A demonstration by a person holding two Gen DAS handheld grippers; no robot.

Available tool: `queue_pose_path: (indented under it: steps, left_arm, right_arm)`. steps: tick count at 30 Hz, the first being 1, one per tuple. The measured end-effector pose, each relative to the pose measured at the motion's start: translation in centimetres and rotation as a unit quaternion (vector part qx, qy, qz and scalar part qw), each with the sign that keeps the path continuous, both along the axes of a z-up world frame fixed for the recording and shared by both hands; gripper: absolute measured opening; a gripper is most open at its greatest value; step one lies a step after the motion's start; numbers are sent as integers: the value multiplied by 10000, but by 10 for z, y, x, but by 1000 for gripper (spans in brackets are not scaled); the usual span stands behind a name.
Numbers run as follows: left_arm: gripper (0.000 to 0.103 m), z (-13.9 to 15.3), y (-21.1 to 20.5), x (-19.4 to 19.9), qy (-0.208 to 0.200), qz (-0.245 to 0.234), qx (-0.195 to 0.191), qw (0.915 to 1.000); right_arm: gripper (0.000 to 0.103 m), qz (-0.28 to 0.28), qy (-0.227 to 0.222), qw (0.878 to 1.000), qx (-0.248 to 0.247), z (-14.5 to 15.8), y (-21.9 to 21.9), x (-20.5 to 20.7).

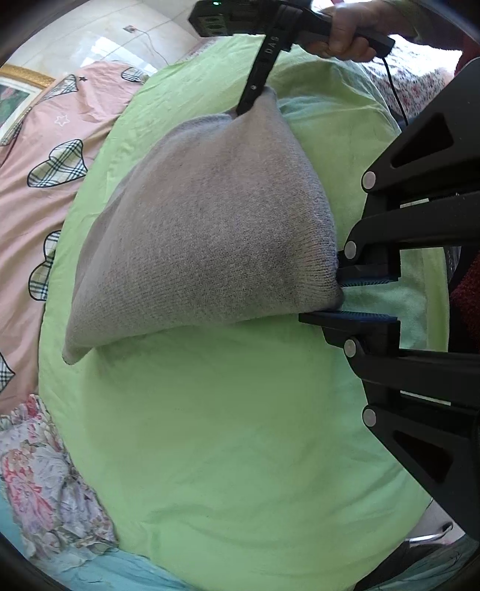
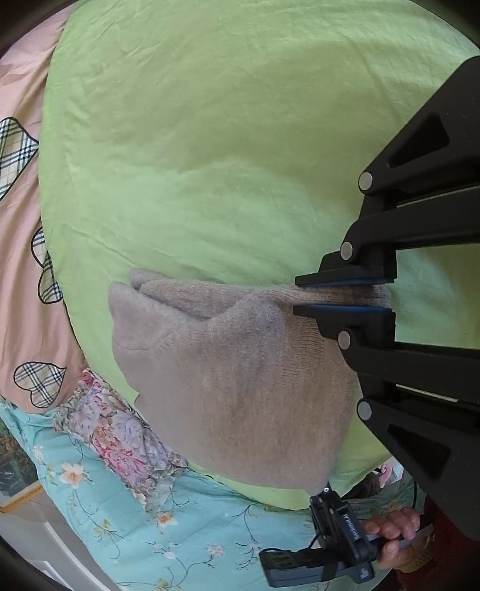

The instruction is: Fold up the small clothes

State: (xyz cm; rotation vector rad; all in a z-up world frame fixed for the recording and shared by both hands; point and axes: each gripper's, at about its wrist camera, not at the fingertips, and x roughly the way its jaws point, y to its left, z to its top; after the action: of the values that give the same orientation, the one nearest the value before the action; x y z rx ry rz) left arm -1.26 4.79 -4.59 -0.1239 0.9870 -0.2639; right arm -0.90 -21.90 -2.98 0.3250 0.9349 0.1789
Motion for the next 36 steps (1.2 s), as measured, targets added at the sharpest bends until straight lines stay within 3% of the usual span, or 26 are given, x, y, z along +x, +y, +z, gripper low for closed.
queue_pose_path:
  steps: [2,14,16,18,24,29,34,35,36]
  left_arm:
    - [10,-1,4,1,26,-28,-96,9999]
    - [14,0,-2,-4,14,-456,182,9988]
    - [14,4,-2,-9,12,-666,230,9975]
    - [13,17,3,-16,-160,-776,235,9966]
    - [18,69,6,-11,-849,-1033,-323,9905]
    - [19,77,-16,17,-938,-960,-569,9893]
    - [25,76,-25,30,-854,-1001,-645,9892]
    - [26,75,-26,31,-838,-1021,-636,9892]
    - [26,75,-26,33,-837,-1029,-607,9893]
  right_arm:
    - [9,-28,7,10000,47,-1,-1,-1]
    - [11,-135,104,9997,177,-6,-3,-1]
    - [29,-235,181,9994,204,-5,-9,-1]
    - [39,-420,236,9978,458,2,-23,-2]
    - [39,-598,-598,9934,771,56,-44,10]
    - [39,-280,-434,9942,939,44,-24,56]
    - [39,-102,-27,9926,1213,19,-10,92]
    - [35,-68,3,9925,1224,17,-8,94]
    - [14,-92,-60,9928,1196,21,-7,94]
